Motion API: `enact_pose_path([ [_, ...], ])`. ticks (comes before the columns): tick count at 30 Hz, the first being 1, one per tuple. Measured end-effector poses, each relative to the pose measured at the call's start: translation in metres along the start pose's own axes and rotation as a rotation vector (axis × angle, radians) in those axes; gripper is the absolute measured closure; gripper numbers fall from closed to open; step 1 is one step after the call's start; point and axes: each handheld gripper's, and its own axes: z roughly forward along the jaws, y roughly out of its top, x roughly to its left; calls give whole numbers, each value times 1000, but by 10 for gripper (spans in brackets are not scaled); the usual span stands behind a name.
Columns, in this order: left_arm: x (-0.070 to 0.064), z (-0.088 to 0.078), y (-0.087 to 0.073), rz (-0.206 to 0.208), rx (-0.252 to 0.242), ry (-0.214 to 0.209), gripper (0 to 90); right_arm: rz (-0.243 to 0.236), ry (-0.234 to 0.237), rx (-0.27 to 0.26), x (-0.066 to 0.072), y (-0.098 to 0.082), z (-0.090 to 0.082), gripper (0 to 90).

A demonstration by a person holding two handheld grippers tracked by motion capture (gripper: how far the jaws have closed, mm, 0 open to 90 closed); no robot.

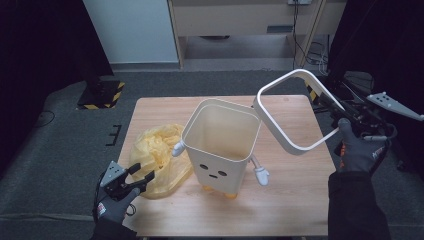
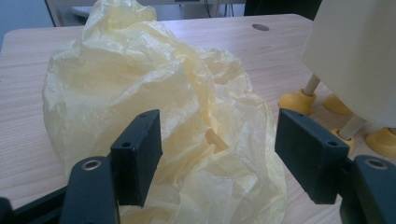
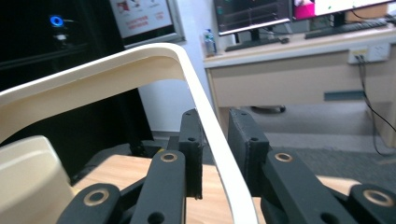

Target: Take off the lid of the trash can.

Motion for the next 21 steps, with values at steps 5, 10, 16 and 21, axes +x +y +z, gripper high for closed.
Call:
enact_pose_path([
  [5, 0, 0, 0, 1, 2, 2, 312, 5, -59, 13, -17, -23, -7, 760],
  [10, 0, 0, 0, 2, 4, 3, 311, -10, -127, 33, -30, -47, -13, 760],
  [16, 0, 1, 0, 2, 5, 4, 310, 11, -156, 74, -41, -80, -12, 760],
  [21, 0, 1, 0, 2, 6, 5, 310, 13, -182, 147, -46, -116, -2, 758],
])
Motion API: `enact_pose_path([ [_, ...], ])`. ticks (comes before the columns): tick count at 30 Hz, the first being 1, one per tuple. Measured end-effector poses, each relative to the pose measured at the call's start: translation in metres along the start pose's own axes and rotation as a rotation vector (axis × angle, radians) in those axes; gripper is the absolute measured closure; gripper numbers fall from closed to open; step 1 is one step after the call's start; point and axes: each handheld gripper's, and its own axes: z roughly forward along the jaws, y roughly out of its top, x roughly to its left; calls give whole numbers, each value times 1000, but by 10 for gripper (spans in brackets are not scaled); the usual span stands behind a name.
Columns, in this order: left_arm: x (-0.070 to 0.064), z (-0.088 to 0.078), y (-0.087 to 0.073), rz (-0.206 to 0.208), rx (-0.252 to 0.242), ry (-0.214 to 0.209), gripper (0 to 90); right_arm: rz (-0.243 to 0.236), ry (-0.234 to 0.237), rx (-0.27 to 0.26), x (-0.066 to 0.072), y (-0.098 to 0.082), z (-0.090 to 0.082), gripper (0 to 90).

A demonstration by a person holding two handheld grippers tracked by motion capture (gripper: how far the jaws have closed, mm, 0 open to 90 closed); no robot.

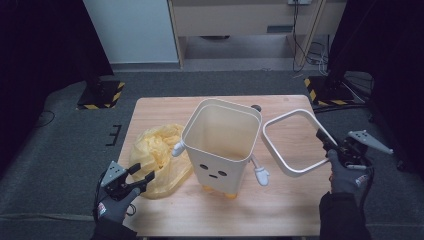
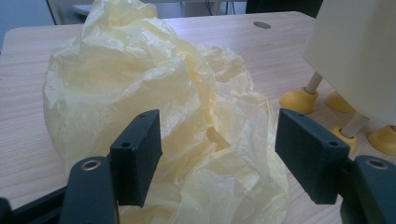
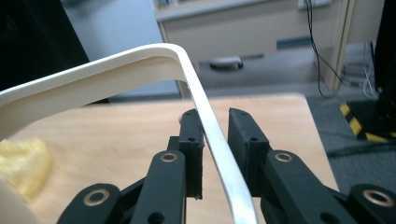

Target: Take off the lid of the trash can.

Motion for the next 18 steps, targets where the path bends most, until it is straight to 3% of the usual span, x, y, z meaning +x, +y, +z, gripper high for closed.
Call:
enact_pose_path([
  [3, 0, 0, 0, 0, 0, 0, 310, 4, -9, 68, -3, -25, 12, 758],
  [8, 0, 0, 1, 7, 3, -1, 311, -1, -20, 172, -4, -48, 26, 756],
  [14, 0, 0, 1, 15, 6, -1, 315, -75, -35, 371, -5, -75, 37, 744],
  [18, 0, 1, 1, 20, 12, 1, 315, -63, -53, 406, -13, -83, 36, 748],
])
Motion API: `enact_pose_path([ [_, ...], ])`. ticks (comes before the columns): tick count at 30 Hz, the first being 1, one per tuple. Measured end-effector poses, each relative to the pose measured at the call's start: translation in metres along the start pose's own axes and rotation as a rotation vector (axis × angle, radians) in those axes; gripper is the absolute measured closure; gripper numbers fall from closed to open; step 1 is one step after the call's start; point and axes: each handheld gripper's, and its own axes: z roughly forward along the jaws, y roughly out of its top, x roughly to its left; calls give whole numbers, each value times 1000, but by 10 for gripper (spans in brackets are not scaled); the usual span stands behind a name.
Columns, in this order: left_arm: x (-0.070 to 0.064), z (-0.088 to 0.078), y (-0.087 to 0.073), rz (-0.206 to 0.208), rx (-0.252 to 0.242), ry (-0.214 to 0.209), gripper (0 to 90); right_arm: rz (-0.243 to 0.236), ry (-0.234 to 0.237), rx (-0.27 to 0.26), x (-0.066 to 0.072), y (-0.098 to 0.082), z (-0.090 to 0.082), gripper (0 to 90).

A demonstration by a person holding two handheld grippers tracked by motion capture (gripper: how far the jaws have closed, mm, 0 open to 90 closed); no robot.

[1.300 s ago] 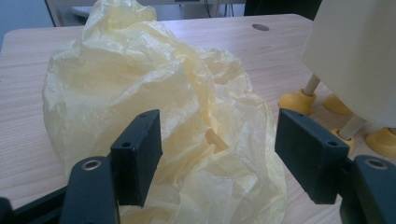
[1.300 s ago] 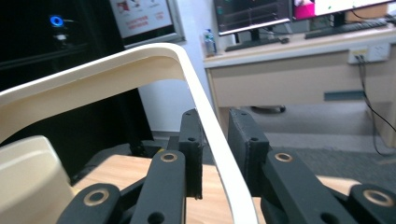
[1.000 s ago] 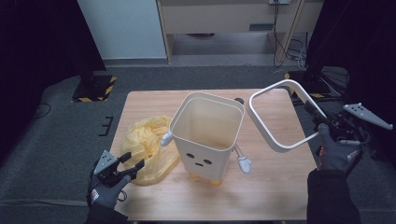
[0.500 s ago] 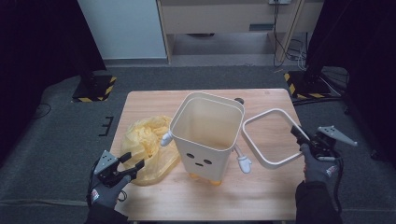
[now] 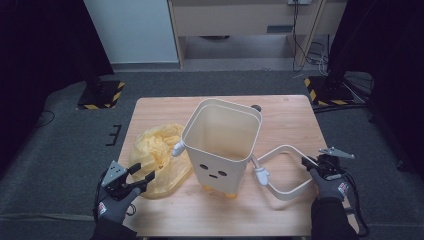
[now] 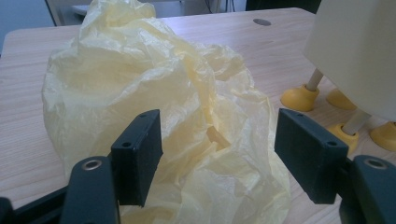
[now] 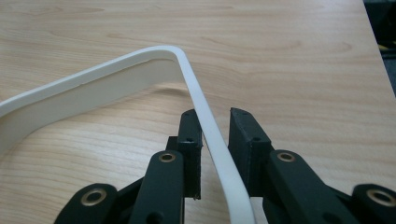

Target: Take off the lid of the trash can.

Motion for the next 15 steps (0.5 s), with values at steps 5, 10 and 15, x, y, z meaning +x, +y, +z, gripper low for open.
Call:
enact_pose_path([
  [5, 1, 0, 0, 1, 3, 4, 315, 34, -30, 0, -15, -10, -3, 749],
  [10, 1, 1, 0, 0, 6, 6, 317, 20, 2, 54, -24, -20, -1, 709],
  [15, 1, 0, 0, 5, 12, 8, 330, 42, 10, 78, -26, -23, -2, 625],
])
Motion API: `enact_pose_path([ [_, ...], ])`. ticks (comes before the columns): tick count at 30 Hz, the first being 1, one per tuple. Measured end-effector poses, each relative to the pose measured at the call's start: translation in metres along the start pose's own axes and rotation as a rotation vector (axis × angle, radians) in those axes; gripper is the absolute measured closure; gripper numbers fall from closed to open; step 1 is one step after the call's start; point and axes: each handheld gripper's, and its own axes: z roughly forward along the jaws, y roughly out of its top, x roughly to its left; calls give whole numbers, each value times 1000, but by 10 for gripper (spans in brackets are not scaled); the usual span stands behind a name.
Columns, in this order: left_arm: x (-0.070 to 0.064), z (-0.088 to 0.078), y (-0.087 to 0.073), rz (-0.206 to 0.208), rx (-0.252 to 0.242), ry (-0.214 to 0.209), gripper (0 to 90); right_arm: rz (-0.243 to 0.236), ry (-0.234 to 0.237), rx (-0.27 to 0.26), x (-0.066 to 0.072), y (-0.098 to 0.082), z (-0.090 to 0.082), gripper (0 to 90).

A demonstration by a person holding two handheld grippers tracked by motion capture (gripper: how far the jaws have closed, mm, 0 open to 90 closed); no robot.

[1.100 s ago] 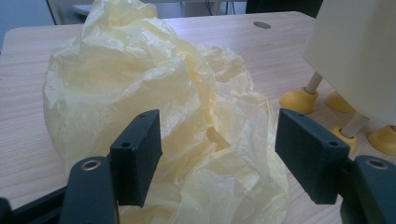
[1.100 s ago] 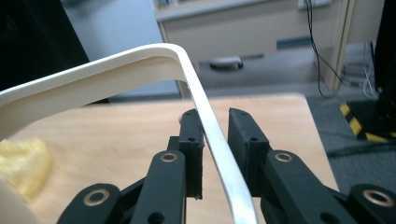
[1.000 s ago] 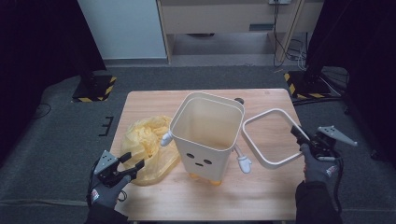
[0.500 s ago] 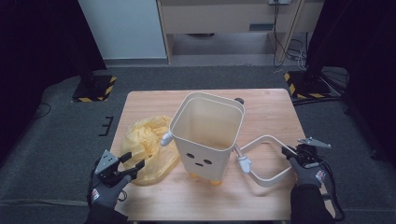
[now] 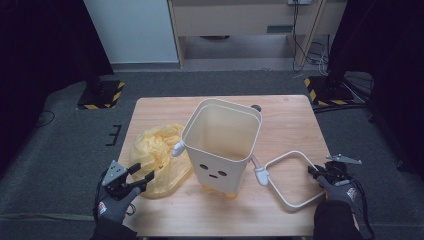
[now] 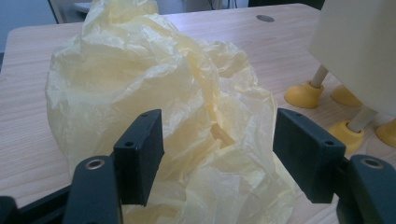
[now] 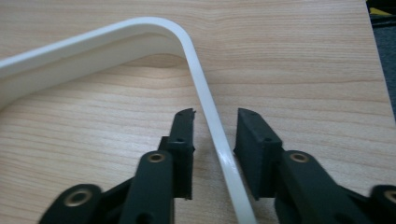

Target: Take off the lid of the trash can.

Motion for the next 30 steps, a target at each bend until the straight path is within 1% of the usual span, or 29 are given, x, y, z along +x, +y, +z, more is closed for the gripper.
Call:
enact_pose_path([
  [2, 0, 0, 1, 11, 0, 12, 325, 5, 14, -21, 1, 2, -2, 580],
  [3, -1, 0, 1, 19, 1, 21, 323, 12, 24, -32, 3, 3, -3, 571],
  [4, -1, -1, 2, 25, -1, 30, 322, 4, 35, -53, 4, 4, -4, 549],
  [7, 0, -1, 4, 31, -20, 50, 329, -1, 58, -101, 7, 7, -5, 456],
  [8, 0, -2, 5, 40, -26, 63, 329, 2, 61, -103, 7, 8, -6, 444],
  [9, 0, -2, 7, 51, -29, 76, 329, 0, 69, -109, 7, 9, -6, 443],
  [10, 1, -3, 9, 51, -42, 84, 329, -5, 79, -120, 7, 10, -7, 442],
  [11, 1, -3, 11, 55, -52, 89, 326, 3, 96, -127, 8, 11, -7, 443],
  [13, 0, -3, 14, 59, -58, 99, 318, 1, 121, -135, 8, 13, -10, 464],
  [15, -1, -2, 17, 51, -53, 90, 315, 11, 141, -143, 8, 16, -12, 463],
  [18, -3, 1, 18, 59, -40, 77, 316, 31, 174, -166, 10, 17, -13, 442],
  [21, -4, 4, 22, 64, -37, 80, 320, 32, 185, -171, 10, 19, -13, 422],
  [23, -4, 6, 25, 47, -48, 77, 320, 40, 188, -167, 11, 19, -13, 400],
  [25, -3, 7, 28, 46, -49, 79, 315, 40, 192, -169, 11, 20, -13, 408],
  [26, -3, 8, 30, 45, -53, 84, 315, 48, 200, -163, 12, 20, -13, 413],
  [28, -3, 9, 33, 49, -52, 91, 313, 37, 187, -171, 13, 20, -13, 424],
  [30, -2, 12, 36, 49, -55, 97, 310, 38, 178, -181, 13, 19, -14, 416],
])
